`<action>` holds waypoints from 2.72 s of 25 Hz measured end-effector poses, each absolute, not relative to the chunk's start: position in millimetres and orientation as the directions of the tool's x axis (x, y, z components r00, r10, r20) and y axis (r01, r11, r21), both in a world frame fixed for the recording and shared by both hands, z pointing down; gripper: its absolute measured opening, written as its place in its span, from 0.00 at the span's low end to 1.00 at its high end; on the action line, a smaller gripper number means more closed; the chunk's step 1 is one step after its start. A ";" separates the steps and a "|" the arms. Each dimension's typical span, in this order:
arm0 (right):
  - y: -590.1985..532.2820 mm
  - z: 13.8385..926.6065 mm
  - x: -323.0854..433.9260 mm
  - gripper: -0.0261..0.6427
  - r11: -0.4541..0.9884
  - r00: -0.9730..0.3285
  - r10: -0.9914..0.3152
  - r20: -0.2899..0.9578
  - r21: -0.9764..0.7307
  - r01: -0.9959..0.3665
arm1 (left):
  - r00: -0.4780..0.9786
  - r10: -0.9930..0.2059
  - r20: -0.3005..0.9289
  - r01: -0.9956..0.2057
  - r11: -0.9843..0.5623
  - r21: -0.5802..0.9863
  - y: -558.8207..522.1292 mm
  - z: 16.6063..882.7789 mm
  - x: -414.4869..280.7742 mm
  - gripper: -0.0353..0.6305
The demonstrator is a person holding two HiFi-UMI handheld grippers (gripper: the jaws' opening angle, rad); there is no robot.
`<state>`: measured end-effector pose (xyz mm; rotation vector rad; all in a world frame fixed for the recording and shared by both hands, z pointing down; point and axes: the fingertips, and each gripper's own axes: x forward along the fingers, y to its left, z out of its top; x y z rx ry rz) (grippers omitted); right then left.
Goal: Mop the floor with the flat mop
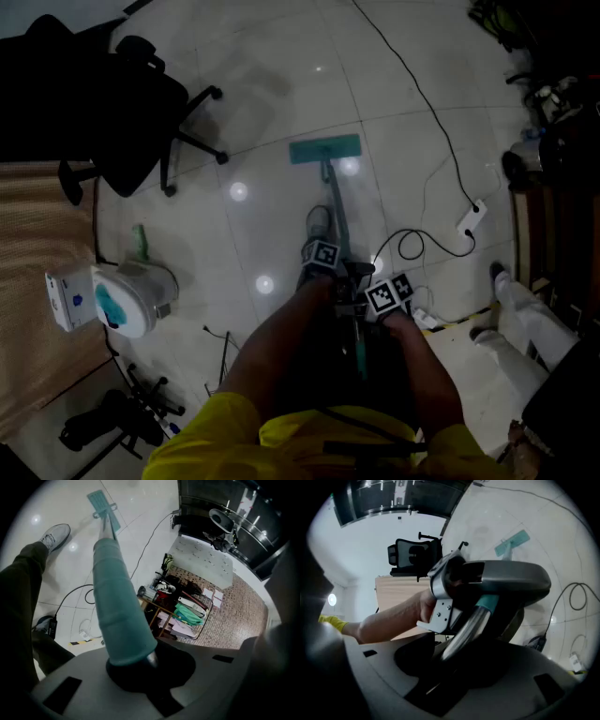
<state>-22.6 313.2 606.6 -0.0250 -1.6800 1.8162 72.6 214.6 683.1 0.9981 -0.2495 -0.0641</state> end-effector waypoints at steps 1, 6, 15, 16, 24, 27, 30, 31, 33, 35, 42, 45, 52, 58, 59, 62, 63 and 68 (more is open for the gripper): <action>289.1 614.2 -31.8 0.37 0.037 -0.791 0.468 0.394 -0.903 -0.428 | 0.969 -0.199 0.147 -0.008 0.570 0.822 187.2 691.0 63.8 0.08; 156.3 653.1 -80.6 0.34 0.011 -0.861 0.390 0.326 -0.937 -0.349 | 0.966 -0.232 0.110 0.034 0.541 0.840 50.4 725.0 15.6 0.06; -38.1 660.0 -138.0 0.34 0.001 -0.954 0.177 0.241 -0.970 -0.245 | 0.979 -0.146 0.140 -0.061 0.446 0.893 -131.2 744.9 -34.1 0.07; -34.9 653.2 -137.5 0.35 -0.010 -0.956 0.174 0.235 -0.971 -0.240 | 0.981 -0.137 0.137 -0.064 0.439 0.896 -128.1 739.2 -33.1 0.07; 118.0 568.1 -76.4 0.38 -0.086 -0.972 0.149 0.182 -0.977 -0.197 | 0.989 -0.119 0.086 -0.033 0.390 0.920 35.4 652.6 20.2 0.17; 208.8 543.9 -36.0 0.39 -0.143 -0.976 0.145 0.161 -0.973 -0.182 | 0.995 -0.056 0.079 -0.057 0.331 0.942 139.0 624.3 59.6 0.30; 289.3 524.9 -2.0 0.40 -0.161 -0.968 0.179 0.177 -0.965 -0.206 | 0.997 -0.040 0.072 -0.056 0.317 0.947 236.1 617.9 92.3 0.48; 312.8 523.2 10.5 0.40 -0.153 -0.959 0.194 0.206 -0.959 -0.237 | 0.997 -0.044 0.064 -0.046 0.334 0.942 258.3 611.9 102.8 0.47; 351.2 527.2 36.4 0.40 -0.119 -0.932 0.225 0.283 -0.942 -0.315 | 0.999 -0.040 0.019 -0.004 0.357 0.934 291.4 600.0 129.7 0.46; 372.7 534.1 53.6 0.40 -0.117 -0.923 0.223 0.313 -0.932 -0.344 | 0.999 -0.036 -0.030 0.042 0.381 0.924 313.5 601.4 153.5 0.45; 348.5 573.5 40.2 0.39 -0.108 -0.936 0.204 0.288 -0.943 -0.314 | 0.998 -0.024 -0.059 0.063 0.347 0.936 283.1 635.6 157.0 0.39; 300.1 590.4 25.2 0.38 -0.106 -0.946 0.174 0.274 -0.950 -0.295 | 1.000 0.010 -0.005 0.002 0.313 0.950 234.6 657.3 141.1 0.39; 131.9 641.5 -22.3 0.38 -0.010 -0.944 0.149 0.293 -0.955 -0.298 | 0.998 0.030 0.061 -0.066 0.210 0.976 63.8 708.1 94.4 0.38; -16.2 670.7 -57.2 0.36 0.019 -0.940 0.088 0.331 -0.944 -0.330 | 0.988 0.092 0.123 -0.134 0.122 0.983 -82.2 737.2 60.7 0.38; -32.1 670.9 -63.0 0.36 0.023 -0.942 0.073 0.329 -0.944 -0.328 | 0.986 0.106 0.128 -0.139 0.112 0.984 -96.9 737.4 56.1 0.38; -54.0 661.9 -71.8 0.36 0.025 -0.949 0.049 0.311 -0.950 -0.310 | 0.979 0.151 0.135 -0.149 0.080 0.986 -116.1 728.2 51.3 0.38; -50.2 655.0 -71.7 0.36 0.030 -0.950 0.050 0.309 -0.951 -0.308 | 0.978 0.161 0.130 -0.143 0.073 0.987 -111.9 720.6 53.1 0.38; 37.7 600.2 -43.8 0.38 0.007 -0.939 0.066 0.337 -0.941 -0.337 | 0.984 0.139 0.111 -0.122 0.075 0.990 -31.7 660.6 77.9 0.39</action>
